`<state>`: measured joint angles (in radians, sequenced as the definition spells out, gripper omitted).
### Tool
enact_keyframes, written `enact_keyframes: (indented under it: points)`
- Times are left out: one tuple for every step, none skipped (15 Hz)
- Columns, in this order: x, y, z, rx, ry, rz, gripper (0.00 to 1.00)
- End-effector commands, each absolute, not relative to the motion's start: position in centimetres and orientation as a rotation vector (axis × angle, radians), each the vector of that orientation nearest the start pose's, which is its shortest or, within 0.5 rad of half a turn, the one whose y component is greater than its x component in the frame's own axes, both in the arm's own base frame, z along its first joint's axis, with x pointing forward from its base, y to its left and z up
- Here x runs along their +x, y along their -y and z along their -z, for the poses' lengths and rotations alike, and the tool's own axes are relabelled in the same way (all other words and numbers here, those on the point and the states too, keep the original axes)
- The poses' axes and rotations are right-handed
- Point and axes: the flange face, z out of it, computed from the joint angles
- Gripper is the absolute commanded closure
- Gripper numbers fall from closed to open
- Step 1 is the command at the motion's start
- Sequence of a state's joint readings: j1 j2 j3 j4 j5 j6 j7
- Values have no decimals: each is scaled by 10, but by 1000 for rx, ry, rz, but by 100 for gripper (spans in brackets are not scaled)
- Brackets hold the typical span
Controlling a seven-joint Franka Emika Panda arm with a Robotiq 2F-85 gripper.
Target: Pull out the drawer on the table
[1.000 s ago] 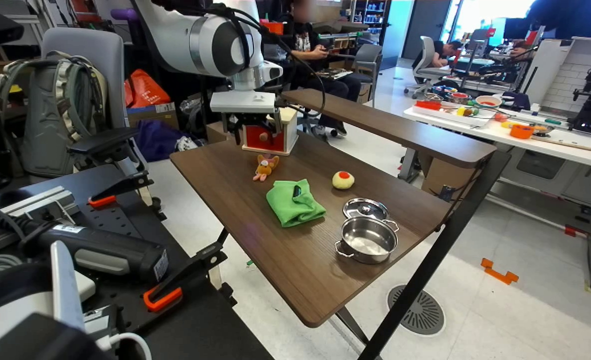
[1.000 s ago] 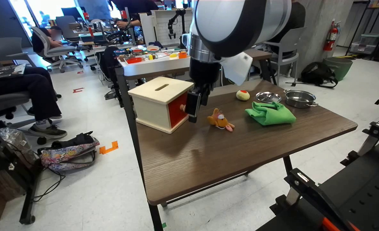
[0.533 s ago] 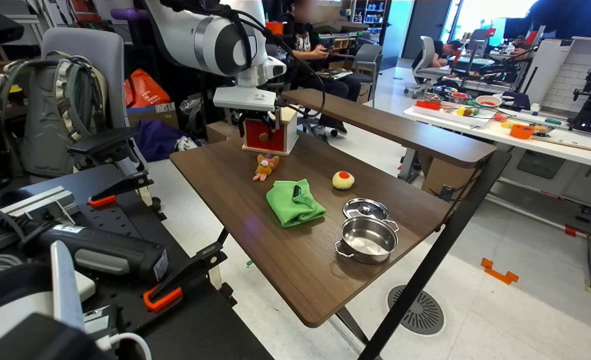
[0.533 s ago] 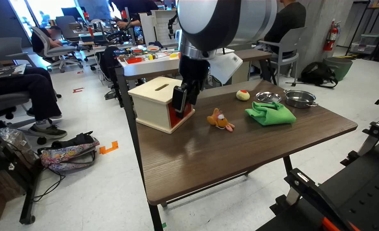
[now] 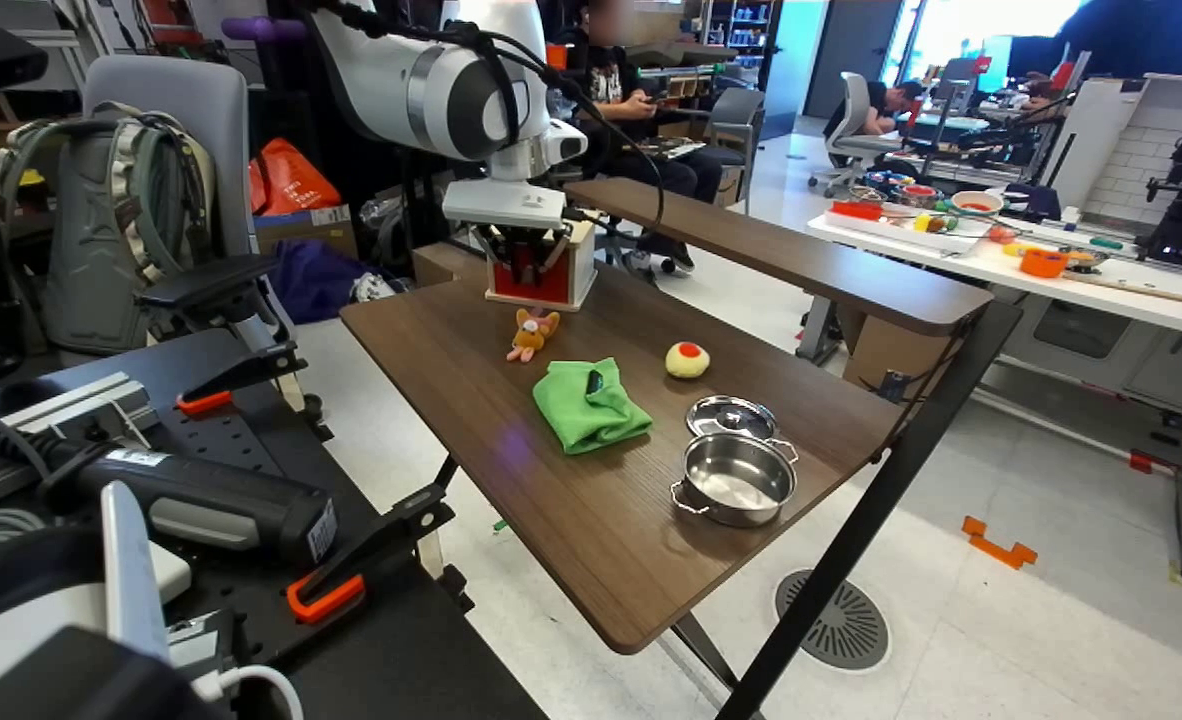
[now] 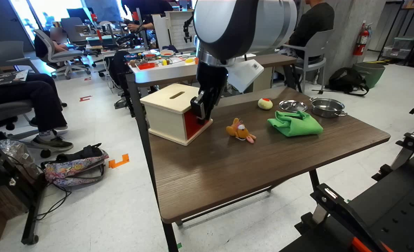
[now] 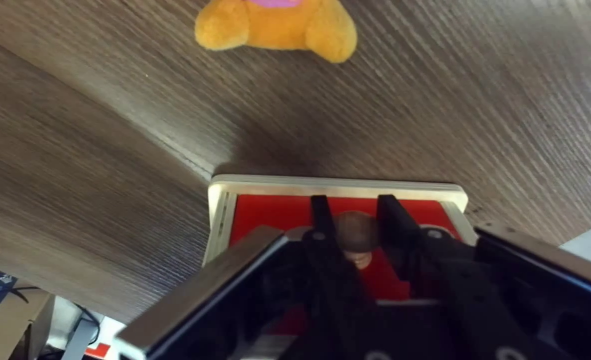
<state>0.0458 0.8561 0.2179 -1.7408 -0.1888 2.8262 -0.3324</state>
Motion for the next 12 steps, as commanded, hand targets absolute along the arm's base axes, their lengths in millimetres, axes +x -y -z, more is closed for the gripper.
enact_keyframes:
  points:
    - [663,-170,-114,-2906,968,395,96]
    - [663,-170,-114,-2915,955,383,93]
    - [663,-170,-116,-2920,945,377,93]
    - [662,-169,-117,-2921,936,375,93]
    - [661,-169,-117,-2922,927,372,93]
    - [659,-168,-118,-2923,910,366,93]
    - [658,-167,-120,-2924,895,365,93]
    - [657,-166,-121,-2929,877,352,93]
    - [656,-164,-122,-2931,862,347,93]
    - [653,-162,-123,-2935,849,336,93]
    - [652,-160,-123,-2934,836,337,93]
    - [650,-158,-124,-2936,825,335,93]
